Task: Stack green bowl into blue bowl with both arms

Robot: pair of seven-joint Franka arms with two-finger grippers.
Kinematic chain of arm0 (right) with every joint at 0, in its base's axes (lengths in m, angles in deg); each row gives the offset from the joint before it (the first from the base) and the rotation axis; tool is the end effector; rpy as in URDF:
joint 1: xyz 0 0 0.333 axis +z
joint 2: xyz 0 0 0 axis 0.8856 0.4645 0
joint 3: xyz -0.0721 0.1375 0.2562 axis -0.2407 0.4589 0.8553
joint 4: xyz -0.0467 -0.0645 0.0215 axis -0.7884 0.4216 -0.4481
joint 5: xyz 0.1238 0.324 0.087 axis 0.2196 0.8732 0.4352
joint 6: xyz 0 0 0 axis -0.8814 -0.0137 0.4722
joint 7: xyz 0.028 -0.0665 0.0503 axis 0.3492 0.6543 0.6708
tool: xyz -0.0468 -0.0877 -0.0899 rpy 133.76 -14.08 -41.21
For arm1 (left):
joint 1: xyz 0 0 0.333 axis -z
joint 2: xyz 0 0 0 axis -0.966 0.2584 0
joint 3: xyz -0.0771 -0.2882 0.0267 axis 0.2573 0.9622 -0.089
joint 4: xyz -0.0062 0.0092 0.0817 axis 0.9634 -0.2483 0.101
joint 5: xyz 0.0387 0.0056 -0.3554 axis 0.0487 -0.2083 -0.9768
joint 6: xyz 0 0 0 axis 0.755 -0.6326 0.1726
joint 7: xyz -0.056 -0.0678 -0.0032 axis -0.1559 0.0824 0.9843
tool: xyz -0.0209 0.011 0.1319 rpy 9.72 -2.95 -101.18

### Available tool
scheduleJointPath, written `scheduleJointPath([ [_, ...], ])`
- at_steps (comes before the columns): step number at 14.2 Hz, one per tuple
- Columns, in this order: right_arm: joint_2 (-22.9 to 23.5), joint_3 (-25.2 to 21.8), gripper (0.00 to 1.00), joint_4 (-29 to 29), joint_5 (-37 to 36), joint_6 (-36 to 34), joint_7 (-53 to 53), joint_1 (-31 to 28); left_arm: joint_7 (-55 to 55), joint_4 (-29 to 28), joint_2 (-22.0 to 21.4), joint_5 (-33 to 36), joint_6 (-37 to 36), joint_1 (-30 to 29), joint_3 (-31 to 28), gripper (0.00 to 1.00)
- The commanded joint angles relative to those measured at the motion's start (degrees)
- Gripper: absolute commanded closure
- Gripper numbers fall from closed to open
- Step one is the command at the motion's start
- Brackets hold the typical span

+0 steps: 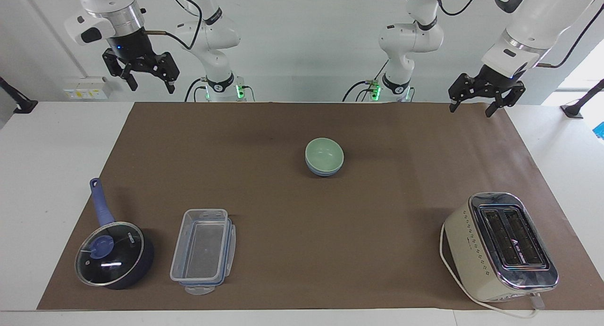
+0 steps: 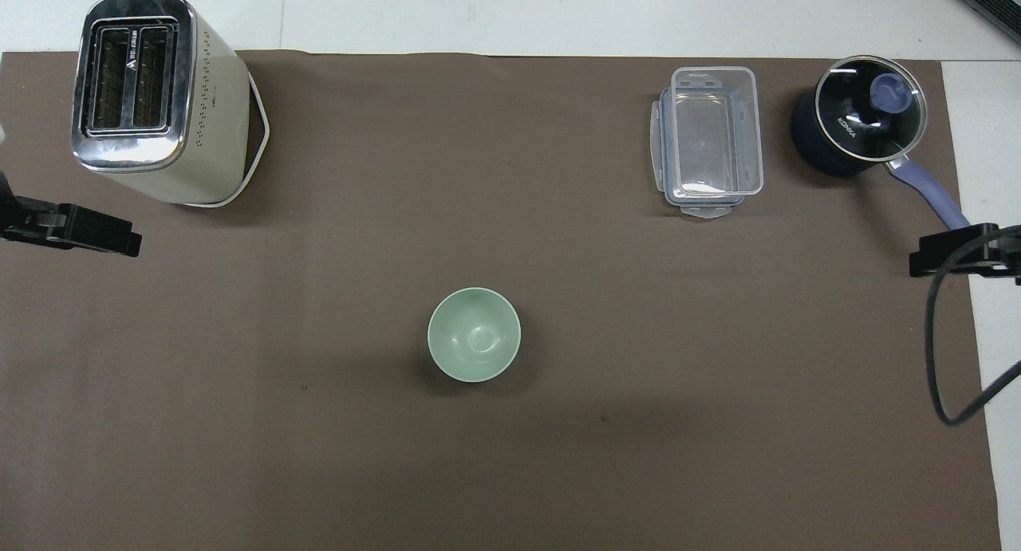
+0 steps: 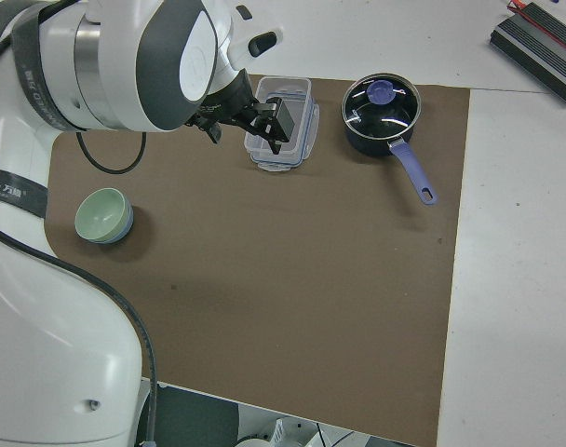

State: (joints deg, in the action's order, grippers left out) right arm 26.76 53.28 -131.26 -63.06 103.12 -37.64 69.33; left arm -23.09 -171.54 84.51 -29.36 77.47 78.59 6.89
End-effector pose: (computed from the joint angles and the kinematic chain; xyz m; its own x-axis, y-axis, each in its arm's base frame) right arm 0.4828 -0.0027 0.6293 0.9944 -0.1057 0.0064 -0.1058 -0.9942 0.0178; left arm 0.5091 -0.0505 0.6003 0.9830 -0.1836 0.0068 -0.1837 -0.9808 0.0652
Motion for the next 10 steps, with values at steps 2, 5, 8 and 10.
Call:
scheduleJointPath([
  [2, -0.3, 0.1, 0.0, 0.3, 0.1, 1.3, 1.8, -0.4, 0.2, 0.2, -0.4, 1.0, -0.6, -0.5, 0.4, 0.0],
  [5, -0.6, 0.1, 0.0, 0.0, 0.5, 0.9, 1.6, -0.4, 0.3, 0.2, -0.4, 1.0, -0.6, -0.5, 0.4, 0.0],
  [8, -0.6, 0.1, 0.0, 0.0, 1.1, 0.6, 1.4, -0.4, 0.3, 0.2, -0.4, 1.0, -0.7, -0.5, 0.4, 0.0],
  [10, -0.6, 0.1, 0.0, 0.0, 1.0, 0.5, 1.3, -0.4, 0.3, 0.2, -0.4, 1.0, -0.7, -0.5, 0.4, 0.0],
])
